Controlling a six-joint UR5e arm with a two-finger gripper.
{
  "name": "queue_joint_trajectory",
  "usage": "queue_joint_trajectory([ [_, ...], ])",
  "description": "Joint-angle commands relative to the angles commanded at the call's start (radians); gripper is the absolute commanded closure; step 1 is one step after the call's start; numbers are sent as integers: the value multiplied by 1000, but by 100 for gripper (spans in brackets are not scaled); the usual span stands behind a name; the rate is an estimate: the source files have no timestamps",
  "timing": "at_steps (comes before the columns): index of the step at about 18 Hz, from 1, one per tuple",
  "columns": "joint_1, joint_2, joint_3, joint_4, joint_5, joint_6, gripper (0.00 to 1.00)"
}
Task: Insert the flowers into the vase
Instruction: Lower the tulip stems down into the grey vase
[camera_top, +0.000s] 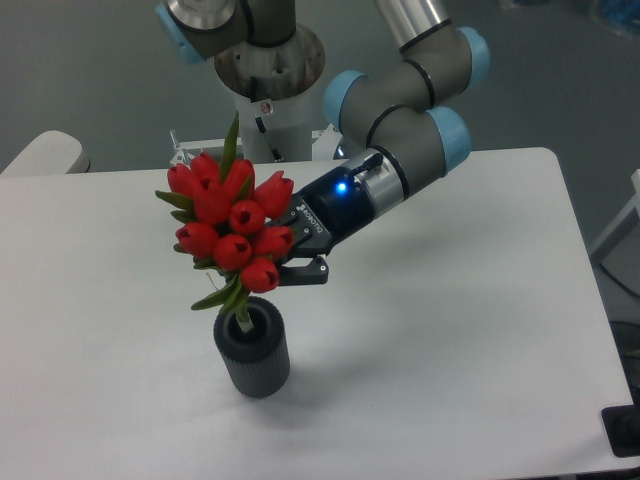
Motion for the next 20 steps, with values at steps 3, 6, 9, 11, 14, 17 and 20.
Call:
queue_joint_trajectory([
  [3,0,-17,-23,0,0,32,80],
  [6,0,-31,-28,0,0,51,80],
  [9,0,-55,-26,0,2,72,80],
  [11,2,-80,-26,0,2,97,80],
  [14,2,-109,-28,0,3,132,79],
  [17,5,-115,-38,0,3,132,78],
  [20,8,-117,-48,0,3,134,77],
])
